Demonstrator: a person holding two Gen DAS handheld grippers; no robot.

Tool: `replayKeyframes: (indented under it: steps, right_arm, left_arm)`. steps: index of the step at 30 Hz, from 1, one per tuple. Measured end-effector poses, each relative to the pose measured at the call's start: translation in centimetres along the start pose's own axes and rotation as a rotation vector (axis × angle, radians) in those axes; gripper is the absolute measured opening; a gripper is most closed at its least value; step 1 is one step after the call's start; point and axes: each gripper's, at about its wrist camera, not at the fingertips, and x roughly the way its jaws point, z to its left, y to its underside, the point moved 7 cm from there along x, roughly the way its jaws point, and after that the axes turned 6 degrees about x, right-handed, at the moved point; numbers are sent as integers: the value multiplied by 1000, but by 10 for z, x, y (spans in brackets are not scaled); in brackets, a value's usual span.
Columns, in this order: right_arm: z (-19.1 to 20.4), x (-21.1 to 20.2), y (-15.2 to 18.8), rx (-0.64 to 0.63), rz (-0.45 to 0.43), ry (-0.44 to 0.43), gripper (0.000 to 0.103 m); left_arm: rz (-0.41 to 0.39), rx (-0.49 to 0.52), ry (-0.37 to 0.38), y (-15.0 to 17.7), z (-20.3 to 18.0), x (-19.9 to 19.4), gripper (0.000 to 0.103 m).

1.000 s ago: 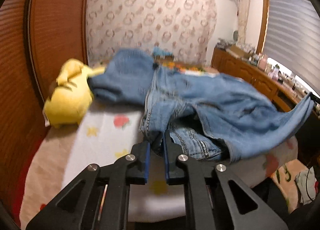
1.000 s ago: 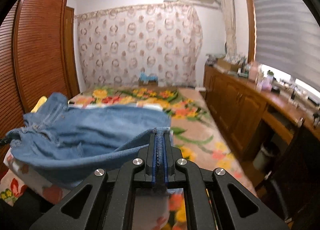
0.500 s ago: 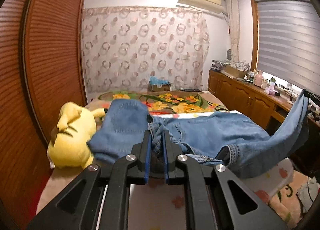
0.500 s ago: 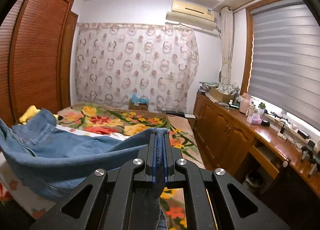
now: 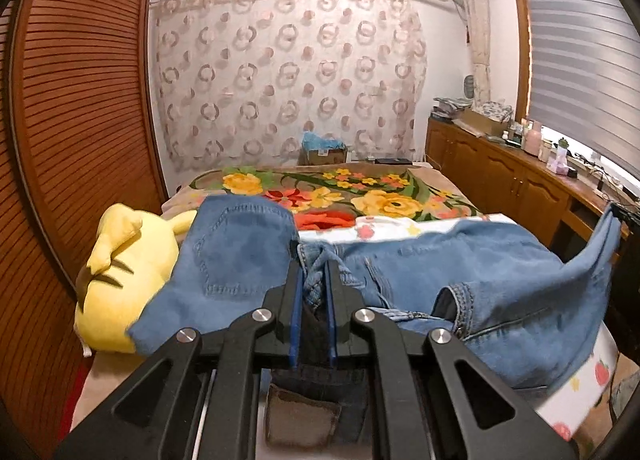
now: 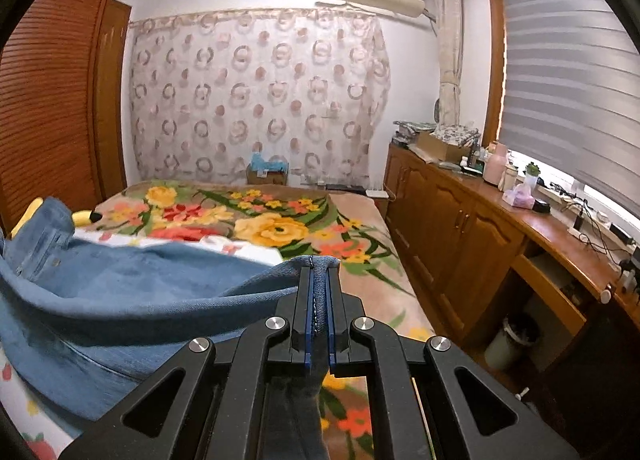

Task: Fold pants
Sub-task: 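Lift the jeans with both tools, fold them over, lay down and open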

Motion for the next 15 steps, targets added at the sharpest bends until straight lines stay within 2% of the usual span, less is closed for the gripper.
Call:
replayKeyframes:
  steps: [6, 11, 15]
  right_arm:
    - [4, 34, -23, -3, -35, 27, 5]
    - [12, 71, -22, 7, -50, 50, 5]
    - [23, 106, -18, -14, -17, 84, 5]
  left_arm:
    - [-4, 8, 13, -38, -6, 41, 11]
    - [-7, 29, -4, -69, -7, 79, 11]
    - [23, 34, -12, -77, -1, 111, 11]
